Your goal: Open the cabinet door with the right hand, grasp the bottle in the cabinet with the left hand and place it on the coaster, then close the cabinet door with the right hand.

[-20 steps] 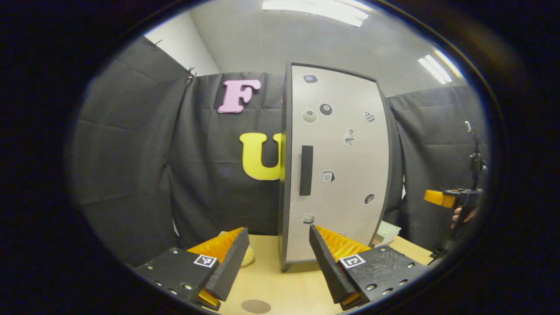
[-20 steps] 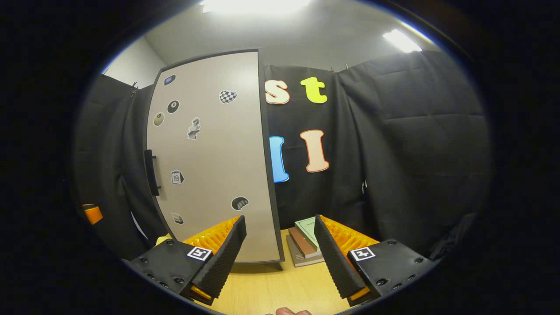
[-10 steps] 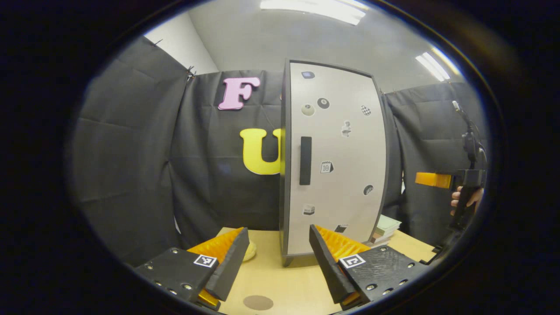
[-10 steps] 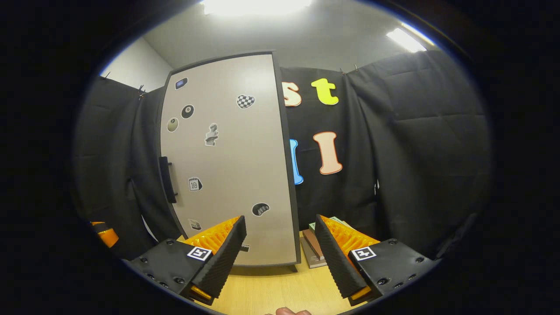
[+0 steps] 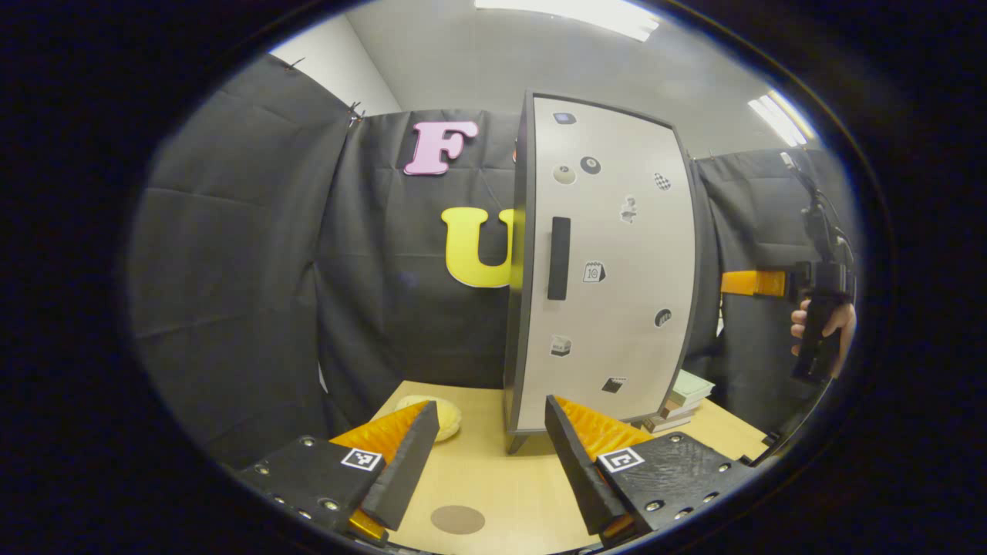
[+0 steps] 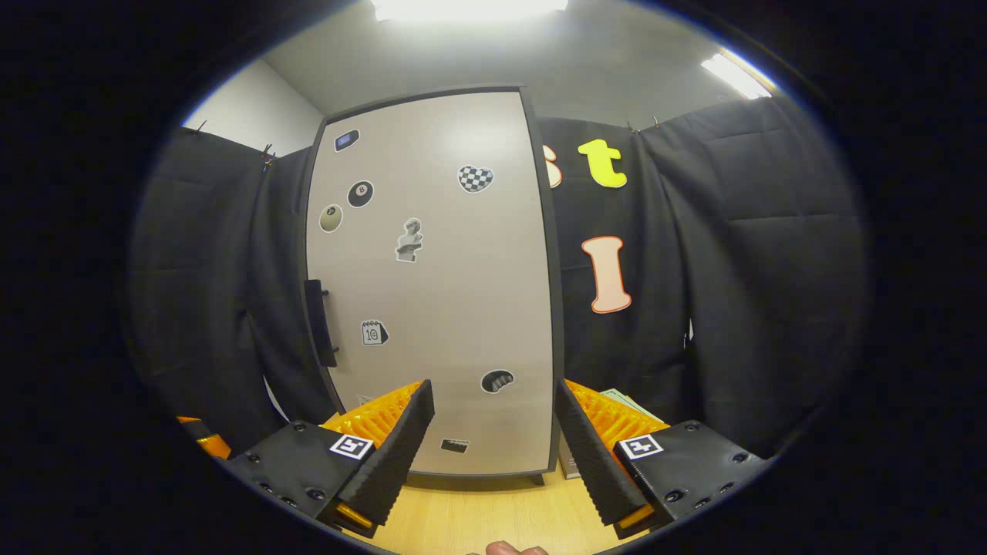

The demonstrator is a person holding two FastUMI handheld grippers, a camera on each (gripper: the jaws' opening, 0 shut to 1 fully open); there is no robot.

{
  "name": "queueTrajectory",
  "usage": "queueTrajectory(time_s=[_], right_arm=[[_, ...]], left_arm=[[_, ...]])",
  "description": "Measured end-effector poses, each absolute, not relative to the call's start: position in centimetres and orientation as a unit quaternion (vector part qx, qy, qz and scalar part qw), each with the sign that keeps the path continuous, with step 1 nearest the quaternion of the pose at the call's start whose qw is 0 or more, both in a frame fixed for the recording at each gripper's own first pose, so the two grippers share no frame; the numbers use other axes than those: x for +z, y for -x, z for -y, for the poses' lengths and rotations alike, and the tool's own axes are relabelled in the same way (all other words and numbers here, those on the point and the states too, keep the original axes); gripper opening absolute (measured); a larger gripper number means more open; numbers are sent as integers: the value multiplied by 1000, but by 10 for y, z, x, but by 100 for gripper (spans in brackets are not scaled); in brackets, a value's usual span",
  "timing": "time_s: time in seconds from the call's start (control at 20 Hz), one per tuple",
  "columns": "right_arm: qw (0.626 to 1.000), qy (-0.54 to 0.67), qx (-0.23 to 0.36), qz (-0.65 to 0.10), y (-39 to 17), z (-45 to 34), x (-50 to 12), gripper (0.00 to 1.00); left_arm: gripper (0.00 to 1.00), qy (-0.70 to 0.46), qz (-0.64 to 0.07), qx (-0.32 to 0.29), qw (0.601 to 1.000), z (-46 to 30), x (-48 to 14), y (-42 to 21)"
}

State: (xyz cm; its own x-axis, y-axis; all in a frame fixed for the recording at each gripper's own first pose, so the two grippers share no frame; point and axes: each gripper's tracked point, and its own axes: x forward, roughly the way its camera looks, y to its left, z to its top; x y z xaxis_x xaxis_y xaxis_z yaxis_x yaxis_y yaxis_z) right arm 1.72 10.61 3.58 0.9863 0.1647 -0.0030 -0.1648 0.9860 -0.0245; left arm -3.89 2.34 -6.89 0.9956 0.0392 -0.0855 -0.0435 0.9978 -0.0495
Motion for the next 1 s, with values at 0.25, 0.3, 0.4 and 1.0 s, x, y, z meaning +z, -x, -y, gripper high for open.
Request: queueTrajectory(time_s=[0.25, 0.3, 0.4, 1.0], right_arm=[[993, 28, 116, 3, -42, -155, 56, 97], [992, 29, 125, 5, -46, -167, 62, 97], [989, 27, 144, 11, -54, -193, 72, 97], [968, 38, 249, 6, -99, -351, 72, 100]], left_arm=[[86, 53, -65, 39, 996, -34, -91, 49], [86, 56, -71, 47, 995, -38, -94, 51], [84, 61, -74, 59, 994, -45, -94, 54], [86, 71, -95, 188, 975, -89, -97, 86]])
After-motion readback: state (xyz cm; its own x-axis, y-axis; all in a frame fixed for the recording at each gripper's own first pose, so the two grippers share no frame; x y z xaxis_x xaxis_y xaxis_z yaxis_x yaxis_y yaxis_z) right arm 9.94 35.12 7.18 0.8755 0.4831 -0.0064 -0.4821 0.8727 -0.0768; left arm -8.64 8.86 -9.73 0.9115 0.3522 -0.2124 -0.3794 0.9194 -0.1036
